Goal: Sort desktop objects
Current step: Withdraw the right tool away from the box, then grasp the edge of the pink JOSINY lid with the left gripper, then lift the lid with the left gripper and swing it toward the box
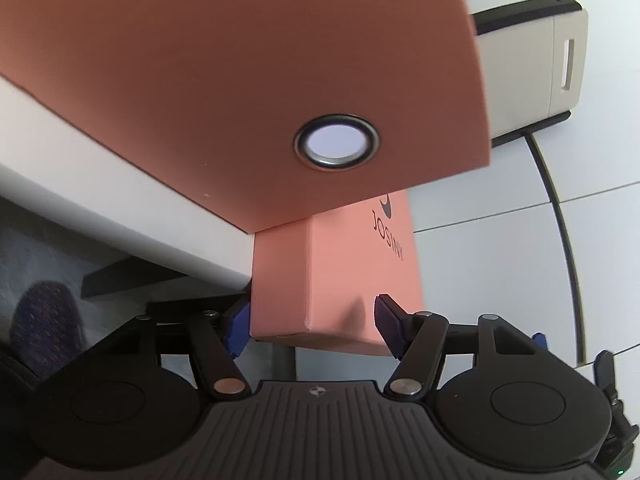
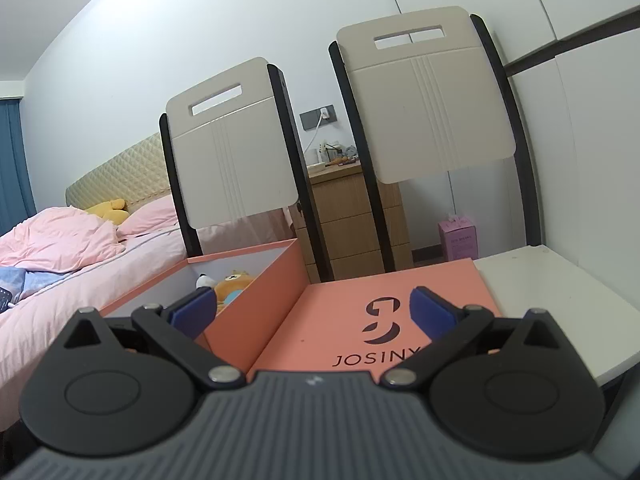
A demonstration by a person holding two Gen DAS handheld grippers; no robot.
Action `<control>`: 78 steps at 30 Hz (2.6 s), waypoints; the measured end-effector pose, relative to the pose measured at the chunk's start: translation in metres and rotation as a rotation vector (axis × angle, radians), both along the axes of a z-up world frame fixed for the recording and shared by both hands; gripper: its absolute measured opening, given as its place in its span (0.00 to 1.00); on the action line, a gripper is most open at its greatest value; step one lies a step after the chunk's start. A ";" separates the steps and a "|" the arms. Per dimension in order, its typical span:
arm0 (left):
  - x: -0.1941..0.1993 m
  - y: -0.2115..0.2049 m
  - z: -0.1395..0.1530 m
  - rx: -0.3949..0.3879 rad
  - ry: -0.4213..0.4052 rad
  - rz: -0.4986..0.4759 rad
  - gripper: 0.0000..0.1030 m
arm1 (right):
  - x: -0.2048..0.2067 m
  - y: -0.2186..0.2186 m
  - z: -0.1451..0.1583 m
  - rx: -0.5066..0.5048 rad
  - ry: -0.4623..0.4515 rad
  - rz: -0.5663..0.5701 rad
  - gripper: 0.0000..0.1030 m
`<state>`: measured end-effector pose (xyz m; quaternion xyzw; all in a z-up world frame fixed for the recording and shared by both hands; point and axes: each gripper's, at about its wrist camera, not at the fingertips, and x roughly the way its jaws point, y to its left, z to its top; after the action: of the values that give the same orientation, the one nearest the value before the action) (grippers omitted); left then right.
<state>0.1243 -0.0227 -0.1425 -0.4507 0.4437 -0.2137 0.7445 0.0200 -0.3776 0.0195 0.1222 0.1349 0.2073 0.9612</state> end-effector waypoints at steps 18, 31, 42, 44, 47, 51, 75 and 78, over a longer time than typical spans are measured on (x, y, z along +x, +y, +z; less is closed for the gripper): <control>-0.067 0.019 -0.023 -0.071 -0.011 -0.015 0.50 | 0.015 -0.002 -0.012 0.028 0.094 -0.061 1.00; -0.042 -0.005 -0.019 -0.048 -0.078 -0.028 0.63 | 0.005 -0.029 -0.013 0.086 0.106 -0.117 1.00; -0.071 -0.009 -0.025 -0.133 -0.085 -0.058 0.50 | 0.013 -0.074 -0.017 0.053 0.151 -0.156 1.00; -0.082 -0.009 -0.027 -0.141 -0.079 -0.072 0.50 | 0.030 -0.086 -0.026 -0.007 0.245 -0.110 1.00; -0.092 -0.008 -0.028 -0.141 -0.086 -0.086 0.50 | 0.055 -0.110 -0.051 -0.005 0.401 -0.106 1.00; -0.098 -0.006 -0.030 -0.137 -0.093 -0.095 0.51 | 0.080 -0.136 -0.094 0.095 0.632 -0.003 1.00; -0.109 0.003 0.055 -0.231 -0.336 -0.090 0.56 | 0.028 -0.159 -0.037 0.347 0.566 0.105 0.72; -0.111 0.004 0.072 -0.241 -0.385 -0.091 0.56 | 0.018 -0.159 -0.015 0.346 0.518 0.093 0.72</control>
<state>0.0132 -0.0191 -0.0705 -0.4666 0.2845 -0.3806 0.7460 0.0384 -0.5367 0.0040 0.3266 0.3436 0.2329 0.8491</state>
